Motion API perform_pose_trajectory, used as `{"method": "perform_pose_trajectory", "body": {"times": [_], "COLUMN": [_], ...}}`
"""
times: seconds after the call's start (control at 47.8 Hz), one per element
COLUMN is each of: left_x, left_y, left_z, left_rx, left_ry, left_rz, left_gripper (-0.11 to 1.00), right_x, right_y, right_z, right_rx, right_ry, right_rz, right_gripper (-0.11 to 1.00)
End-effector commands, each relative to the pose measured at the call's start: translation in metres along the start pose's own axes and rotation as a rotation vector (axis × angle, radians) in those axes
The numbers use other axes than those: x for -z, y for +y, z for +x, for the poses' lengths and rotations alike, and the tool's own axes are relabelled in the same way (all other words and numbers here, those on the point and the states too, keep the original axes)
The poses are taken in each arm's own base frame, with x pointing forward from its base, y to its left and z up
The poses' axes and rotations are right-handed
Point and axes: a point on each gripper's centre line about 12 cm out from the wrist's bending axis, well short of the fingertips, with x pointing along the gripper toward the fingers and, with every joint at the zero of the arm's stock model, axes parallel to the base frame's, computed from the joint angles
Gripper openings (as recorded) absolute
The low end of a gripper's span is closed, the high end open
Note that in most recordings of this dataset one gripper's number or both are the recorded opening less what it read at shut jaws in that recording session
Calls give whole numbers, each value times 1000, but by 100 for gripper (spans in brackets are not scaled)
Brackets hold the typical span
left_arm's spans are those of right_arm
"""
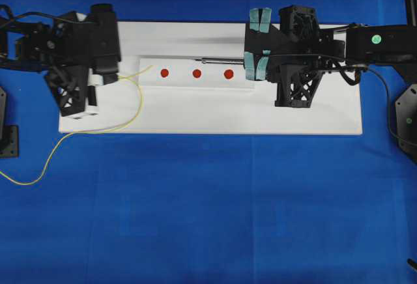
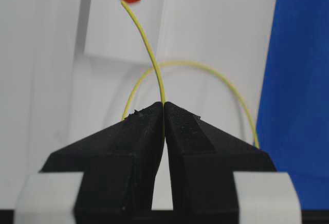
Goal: Touch the tip of the soldering iron to the tip of the solder at the mark.
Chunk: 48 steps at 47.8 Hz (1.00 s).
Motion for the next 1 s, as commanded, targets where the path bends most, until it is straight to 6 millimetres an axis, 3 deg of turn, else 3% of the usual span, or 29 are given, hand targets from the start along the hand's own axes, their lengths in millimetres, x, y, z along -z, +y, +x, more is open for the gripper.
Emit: {"method": "perform_pose_trajectory", "body": {"times": [0.0, 0.418, 0.983], "left_x": [-21, -54, -50], "left_y": [-2, -3, -6], "left_z": [-1, 41, 74], "left_rx": [4, 7, 12], "left_ry": [-46, -2, 39], "left_rz": [8, 20, 29], "left_gripper": [2, 2, 2], "right_x": [-6, 12, 12], "right_y": [-3, -4, -4], "right_z": [-11, -11, -6], "right_rx": [3, 6, 5], "right_ry": [-42, -14, -5], "right_rz": [5, 8, 7], "right_gripper": [6, 6, 6]}}
